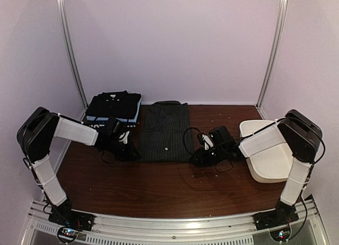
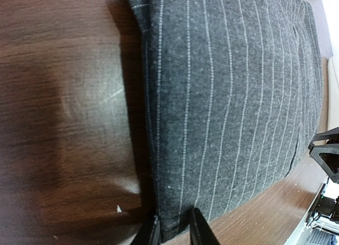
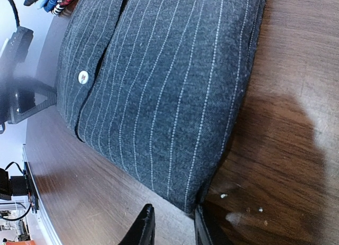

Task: Fold and stack the long sleeve shirts
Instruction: Pick up the 2/3-rectangle-folded shirt from the center of the board.

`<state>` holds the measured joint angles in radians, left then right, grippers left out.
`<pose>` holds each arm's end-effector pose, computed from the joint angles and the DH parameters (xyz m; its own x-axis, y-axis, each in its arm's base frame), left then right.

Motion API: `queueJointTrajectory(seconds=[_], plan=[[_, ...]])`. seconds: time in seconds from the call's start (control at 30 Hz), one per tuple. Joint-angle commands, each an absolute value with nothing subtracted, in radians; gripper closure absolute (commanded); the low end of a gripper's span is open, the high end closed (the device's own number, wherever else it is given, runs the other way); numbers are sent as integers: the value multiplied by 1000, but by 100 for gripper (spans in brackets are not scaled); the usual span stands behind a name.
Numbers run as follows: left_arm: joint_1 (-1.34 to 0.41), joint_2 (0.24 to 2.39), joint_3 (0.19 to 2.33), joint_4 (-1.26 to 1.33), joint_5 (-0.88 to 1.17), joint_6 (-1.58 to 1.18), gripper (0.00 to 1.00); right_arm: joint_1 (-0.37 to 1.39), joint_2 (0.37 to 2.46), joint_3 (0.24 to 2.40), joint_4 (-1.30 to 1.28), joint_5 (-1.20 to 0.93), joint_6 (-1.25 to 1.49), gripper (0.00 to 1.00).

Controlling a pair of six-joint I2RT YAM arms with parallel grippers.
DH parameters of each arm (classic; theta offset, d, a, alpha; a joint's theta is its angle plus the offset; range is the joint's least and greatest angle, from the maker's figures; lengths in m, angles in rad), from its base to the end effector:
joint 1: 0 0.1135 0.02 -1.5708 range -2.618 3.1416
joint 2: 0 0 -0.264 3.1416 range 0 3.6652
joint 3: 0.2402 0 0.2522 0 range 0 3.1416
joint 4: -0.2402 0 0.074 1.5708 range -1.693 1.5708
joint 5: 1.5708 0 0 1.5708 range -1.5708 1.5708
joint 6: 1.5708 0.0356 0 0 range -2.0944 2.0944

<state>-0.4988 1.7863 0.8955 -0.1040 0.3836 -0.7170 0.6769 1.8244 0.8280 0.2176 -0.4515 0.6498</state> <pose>0.2882 -0.1722 0.1289 -0.9643 -0.1686 -0.2043 -0.0146 0.8040 -0.5945 0.2593 0.2283 0.1215 -0.9234 -0.0436 -0.3813 -0.3102 0.6698 0.6747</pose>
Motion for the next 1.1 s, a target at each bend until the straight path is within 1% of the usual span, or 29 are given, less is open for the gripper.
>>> queueJointTrajectory(seconds=[0.0, 0.1, 0.2, 0.3, 0.37, 0.4, 0.67, 0.83, 1.07], plan=[[-508, 1811, 906, -113, 409, -742, 83, 683, 1860, 844, 214, -419, 635, 72], [-508, 1813, 911, -113, 417, -748, 88, 683, 1868, 853, 214, -413, 630, 74], [-508, 1813, 919, -112, 433, -753, 93, 681, 1867, 860, 212, -405, 621, 80], [-509, 1804, 923, -120, 444, -755, 100, 682, 1856, 857, 206, -396, 613, 90], [-509, 1793, 920, -130, 448, -754, 100, 682, 1837, 848, 198, -391, 608, 98], [-510, 1783, 915, -134, 453, -754, 100, 683, 1825, 840, 197, -391, 606, 100], [-560, 1656, 797, -153, 450, -783, 100, 712, 1674, 716, 181, -394, 615, 100], [-608, 1542, 677, -146, 436, -830, 100, 783, 1549, 597, 169, -374, 654, 100], [-713, 1377, 573, -163, 383, -927, 100, 894, 1370, 508, 121, -301, 726, 100]])
